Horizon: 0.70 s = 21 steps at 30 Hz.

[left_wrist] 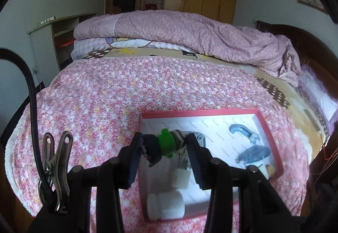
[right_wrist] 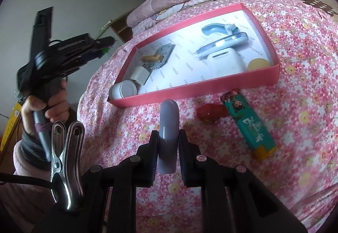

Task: Organize rigid objects
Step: 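Carry the green figure over the tray with the left tool while the right tool holds the grey holder, then open the left tool over the tray while the right tool carries the grey holder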

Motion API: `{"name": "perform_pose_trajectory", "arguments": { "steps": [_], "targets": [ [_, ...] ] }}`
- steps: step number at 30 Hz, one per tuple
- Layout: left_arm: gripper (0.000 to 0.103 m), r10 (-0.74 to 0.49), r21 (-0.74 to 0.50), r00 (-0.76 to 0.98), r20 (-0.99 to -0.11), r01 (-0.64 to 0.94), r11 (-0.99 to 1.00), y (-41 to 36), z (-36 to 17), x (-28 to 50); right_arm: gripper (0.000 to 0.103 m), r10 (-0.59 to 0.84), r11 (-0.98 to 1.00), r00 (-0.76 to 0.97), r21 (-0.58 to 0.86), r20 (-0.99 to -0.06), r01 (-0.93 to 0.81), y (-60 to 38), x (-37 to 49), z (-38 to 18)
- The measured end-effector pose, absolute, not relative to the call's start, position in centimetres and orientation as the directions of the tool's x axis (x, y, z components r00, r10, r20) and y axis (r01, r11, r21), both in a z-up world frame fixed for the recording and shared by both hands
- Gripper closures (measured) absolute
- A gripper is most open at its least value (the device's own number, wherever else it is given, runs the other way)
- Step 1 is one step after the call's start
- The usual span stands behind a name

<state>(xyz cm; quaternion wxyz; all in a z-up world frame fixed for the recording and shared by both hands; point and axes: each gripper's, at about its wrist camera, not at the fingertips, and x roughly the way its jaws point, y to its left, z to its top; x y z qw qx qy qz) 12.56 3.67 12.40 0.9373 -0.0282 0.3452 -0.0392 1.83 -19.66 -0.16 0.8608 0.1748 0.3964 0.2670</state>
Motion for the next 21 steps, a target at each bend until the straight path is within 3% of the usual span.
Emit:
{"name": "perform_pose_trajectory", "arguments": {
  "steps": [15,21],
  "targets": [
    [0.058,-0.138,-0.141,0.687,-0.714,0.051,0.989,3.1,7.9,18.6,0.084,0.565,0.818,0.579,0.490,-0.588,-0.301,-21.1,1.3,1.2],
    [0.051,-0.125,-0.121,0.668,-0.733,0.052,0.991,2.9,7.3,18.6,0.084,0.549,0.828,0.580,0.486,-0.601,-0.280,-21.3,1.5,1.3]
  ]
}}
